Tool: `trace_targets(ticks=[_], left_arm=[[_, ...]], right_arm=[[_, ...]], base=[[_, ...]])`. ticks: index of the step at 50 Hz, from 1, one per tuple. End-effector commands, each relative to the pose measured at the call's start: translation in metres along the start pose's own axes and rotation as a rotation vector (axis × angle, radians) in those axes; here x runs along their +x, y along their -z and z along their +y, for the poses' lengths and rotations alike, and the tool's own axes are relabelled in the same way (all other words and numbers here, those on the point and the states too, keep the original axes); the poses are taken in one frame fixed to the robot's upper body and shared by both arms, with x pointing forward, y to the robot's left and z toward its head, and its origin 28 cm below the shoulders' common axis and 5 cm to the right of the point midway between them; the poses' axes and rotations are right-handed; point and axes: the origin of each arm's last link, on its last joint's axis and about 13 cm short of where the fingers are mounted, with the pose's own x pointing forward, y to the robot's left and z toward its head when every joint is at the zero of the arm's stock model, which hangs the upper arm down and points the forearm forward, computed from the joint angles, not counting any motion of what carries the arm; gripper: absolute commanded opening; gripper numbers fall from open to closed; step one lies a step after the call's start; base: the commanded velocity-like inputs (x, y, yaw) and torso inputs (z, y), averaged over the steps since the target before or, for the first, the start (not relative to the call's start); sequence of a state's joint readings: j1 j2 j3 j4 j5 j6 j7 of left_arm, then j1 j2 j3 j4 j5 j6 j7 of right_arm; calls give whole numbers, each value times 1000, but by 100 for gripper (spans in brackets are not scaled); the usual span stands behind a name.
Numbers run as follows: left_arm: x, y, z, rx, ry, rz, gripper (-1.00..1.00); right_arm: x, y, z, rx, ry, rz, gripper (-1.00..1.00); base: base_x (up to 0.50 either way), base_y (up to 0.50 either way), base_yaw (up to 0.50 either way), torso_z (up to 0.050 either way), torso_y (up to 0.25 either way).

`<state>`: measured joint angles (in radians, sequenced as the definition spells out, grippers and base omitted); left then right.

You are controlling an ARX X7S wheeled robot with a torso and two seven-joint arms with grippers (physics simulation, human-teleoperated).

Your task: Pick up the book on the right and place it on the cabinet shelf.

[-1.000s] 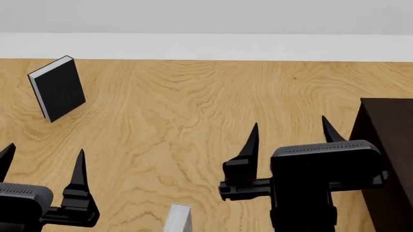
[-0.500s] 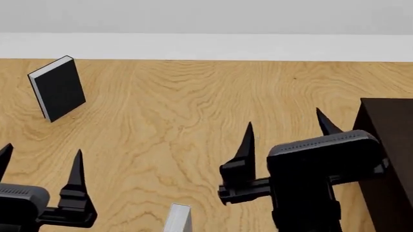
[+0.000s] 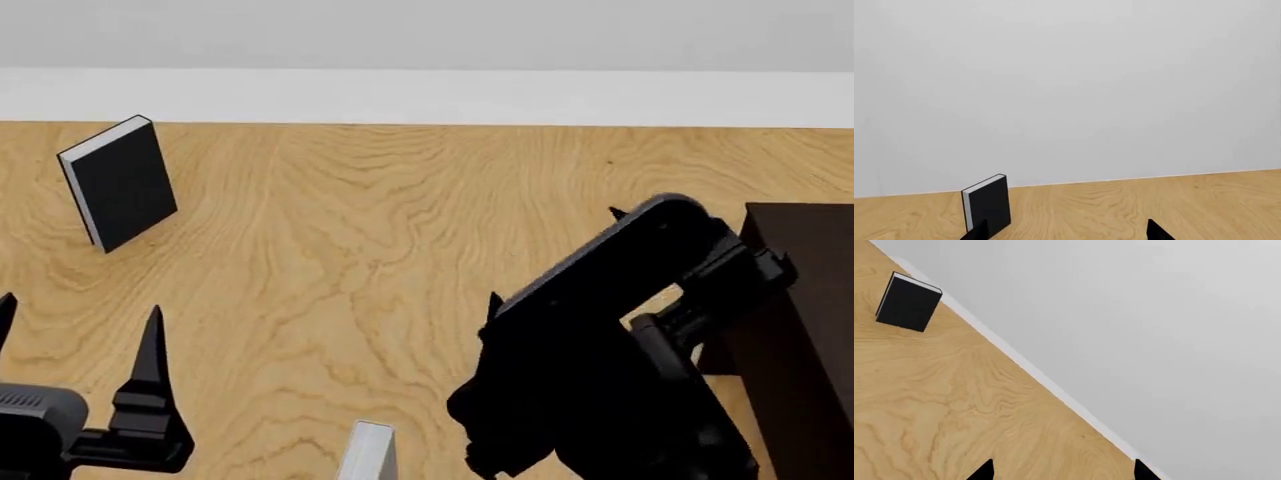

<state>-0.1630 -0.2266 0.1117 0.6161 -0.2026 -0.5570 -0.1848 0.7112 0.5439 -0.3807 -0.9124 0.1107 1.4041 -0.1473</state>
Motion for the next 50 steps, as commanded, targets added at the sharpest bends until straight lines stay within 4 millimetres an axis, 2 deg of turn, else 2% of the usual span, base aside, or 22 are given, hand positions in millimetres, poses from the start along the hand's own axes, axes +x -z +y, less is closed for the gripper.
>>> trace_targets(ticks=[1,16,19,50], left_arm=[[-1,-1,0,7,2,-1,100],[-2,-2,0,2,10,-7,100],[-2,-3,0,3,11,-8,100],[-2,-1,-3,15,14,-1,100]], right_arm=[[-12,-7,-17,-141,-141,116,100],[-25,-9,-26,-267,-310,249,100],[-27,-10,-25,-221,-343,264,100],[-31,4,-20,-257,-549,323,100]], base=[[0,0,0,0,0],[0,0,0,0,0],[0,0,0,0,0],[0,0,0,0,0]])
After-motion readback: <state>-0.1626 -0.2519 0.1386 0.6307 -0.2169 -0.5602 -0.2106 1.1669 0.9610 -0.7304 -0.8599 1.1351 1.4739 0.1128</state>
